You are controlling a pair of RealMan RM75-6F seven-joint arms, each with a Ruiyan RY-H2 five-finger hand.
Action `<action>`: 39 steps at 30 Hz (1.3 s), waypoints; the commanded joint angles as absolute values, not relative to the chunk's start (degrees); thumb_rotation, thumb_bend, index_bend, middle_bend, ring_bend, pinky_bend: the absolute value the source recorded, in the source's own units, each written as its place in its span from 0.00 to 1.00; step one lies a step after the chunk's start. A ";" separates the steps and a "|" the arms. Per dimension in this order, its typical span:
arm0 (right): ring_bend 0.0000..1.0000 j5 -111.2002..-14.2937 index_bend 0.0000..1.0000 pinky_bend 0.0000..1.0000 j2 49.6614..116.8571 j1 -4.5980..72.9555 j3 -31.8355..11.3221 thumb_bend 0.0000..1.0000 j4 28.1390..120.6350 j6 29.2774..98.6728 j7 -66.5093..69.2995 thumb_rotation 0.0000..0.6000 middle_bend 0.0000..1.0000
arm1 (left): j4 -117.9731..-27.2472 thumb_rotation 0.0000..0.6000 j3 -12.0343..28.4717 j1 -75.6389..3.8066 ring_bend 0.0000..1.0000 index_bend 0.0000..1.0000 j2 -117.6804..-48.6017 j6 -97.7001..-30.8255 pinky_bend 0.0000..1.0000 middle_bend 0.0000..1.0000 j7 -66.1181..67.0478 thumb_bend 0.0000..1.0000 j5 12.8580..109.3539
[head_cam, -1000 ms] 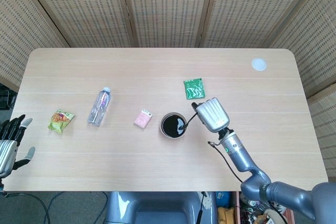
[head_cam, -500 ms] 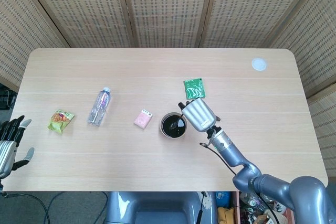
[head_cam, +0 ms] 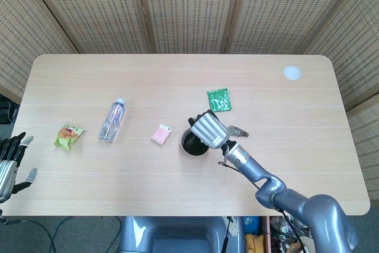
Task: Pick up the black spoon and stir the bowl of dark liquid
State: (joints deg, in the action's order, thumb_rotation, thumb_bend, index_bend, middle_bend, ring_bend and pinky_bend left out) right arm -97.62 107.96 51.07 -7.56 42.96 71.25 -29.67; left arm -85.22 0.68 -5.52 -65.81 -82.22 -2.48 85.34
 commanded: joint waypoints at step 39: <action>0.93 -102.45 0.80 1.00 121.24 53.53 2.49 0.67 12.73 72.10 -25.17 1.00 0.91 | -83.84 1.00 0.28 -5.06 0.00 0.05 -65.81 -81.55 0.00 0.00 -3.26 0.41 85.08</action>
